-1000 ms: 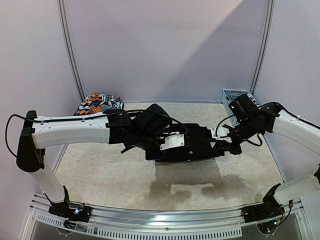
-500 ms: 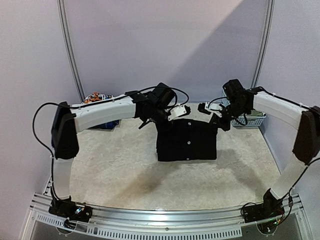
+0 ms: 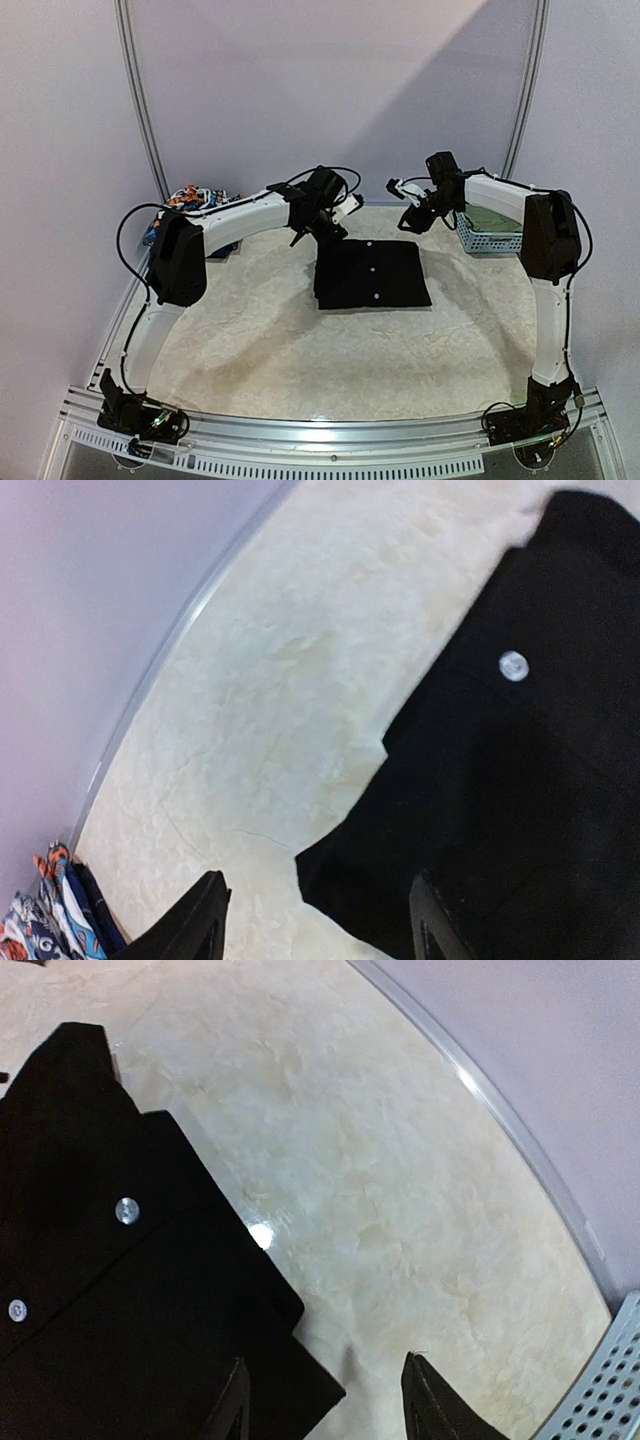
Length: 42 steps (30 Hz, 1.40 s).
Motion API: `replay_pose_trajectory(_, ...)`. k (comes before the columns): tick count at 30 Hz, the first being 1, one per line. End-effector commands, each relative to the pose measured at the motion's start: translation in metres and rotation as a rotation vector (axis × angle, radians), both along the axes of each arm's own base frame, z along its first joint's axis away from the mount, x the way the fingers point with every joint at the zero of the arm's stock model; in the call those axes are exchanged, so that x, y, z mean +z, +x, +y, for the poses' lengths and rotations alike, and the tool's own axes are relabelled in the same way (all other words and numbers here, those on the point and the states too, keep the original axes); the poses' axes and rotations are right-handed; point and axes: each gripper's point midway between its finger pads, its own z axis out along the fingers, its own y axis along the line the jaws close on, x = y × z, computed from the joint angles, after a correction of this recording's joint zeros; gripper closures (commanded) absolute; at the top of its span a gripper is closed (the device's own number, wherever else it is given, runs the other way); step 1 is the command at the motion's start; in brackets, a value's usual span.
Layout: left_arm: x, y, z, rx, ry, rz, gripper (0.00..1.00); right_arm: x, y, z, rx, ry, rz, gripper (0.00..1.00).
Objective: Fold and stack the mixed laundry pile
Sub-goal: Fold the 2/3-rectangle-folded shirt at the center of the board, then place the square-folded shirt at the center of the board.
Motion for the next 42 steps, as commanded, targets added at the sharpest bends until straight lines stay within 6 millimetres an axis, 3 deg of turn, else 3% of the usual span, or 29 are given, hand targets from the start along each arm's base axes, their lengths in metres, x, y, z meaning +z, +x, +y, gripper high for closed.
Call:
replay_pose_trajectory(1, 0.060, 0.002, 0.011, 0.108, -0.114, -0.132, 0.34, 0.013, -0.009, -0.010, -0.101, 0.119, 0.067, 0.46)
replay_pose_trajectory(3, 0.078, -0.022, 0.007, 0.036, -0.140, -0.163, 0.33, 0.027, -0.030, -0.008, -0.071, 0.151, 0.075, 0.46)
replay_pose_trajectory(5, 0.082, -0.055, -0.003, -0.107, -0.121, -0.190, 0.33, 0.050, -0.056, -0.006, -0.023, 0.186, 0.064, 0.46)
replay_pose_trajectory(9, 0.051, -0.128, -0.011, -0.427, 0.034, -0.191, 0.32, 0.066, -0.109, 0.001, 0.108, 0.258, 0.106, 0.45)
replay_pose_trajectory(12, 0.018, -0.163, -0.004, -0.556, 0.070, -0.083, 0.32, 0.065, -0.131, 0.006, 0.160, 0.286, 0.152, 0.43)
replay_pose_trajectory(14, 0.013, -0.152, 0.005, -0.446, 0.045, -0.026, 0.31, 0.053, -0.135, 0.008, 0.158, 0.296, 0.211, 0.43)
replay_pose_trajectory(18, 0.016, -0.113, 0.025, 0.010, -0.197, 0.136, 0.32, 0.025, -0.133, 0.011, 0.112, 0.294, 0.298, 0.43)
replay_pose_trajectory(22, 0.021, -0.115, 0.017, 0.207, -0.448, 0.275, 0.32, 0.006, -0.138, 0.013, 0.138, 0.219, 0.314, 0.43)
replay_pose_trajectory(25, 0.035, -0.129, 0.004, 0.138, -0.497, 0.265, 0.29, -0.007, -0.155, 0.019, 0.247, 0.139, 0.294, 0.33)
replay_pose_trajectory(28, 0.045, -0.156, -0.002, -0.091, -0.326, 0.114, 0.29, -0.018, -0.172, 0.023, 0.337, 0.023, 0.191, 0.28)
replay_pose_trajectory(30, 0.020, -0.186, 0.004, -0.298, -0.114, 0.006, 0.29, -0.031, -0.182, 0.022, 0.391, -0.080, 0.111, 0.26)
replay_pose_trajectory(33, -0.002, -0.204, 0.008, -0.541, 0.126, -0.231, 0.29, -0.049, -0.199, 0.020, 0.459, -0.193, 0.013, 0.24)
replay_pose_trajectory(42, -0.044, -0.198, -0.011, -0.704, 0.248, -0.378, 0.29, -0.070, -0.193, 0.016, 0.537, -0.358, -0.215, 0.22)
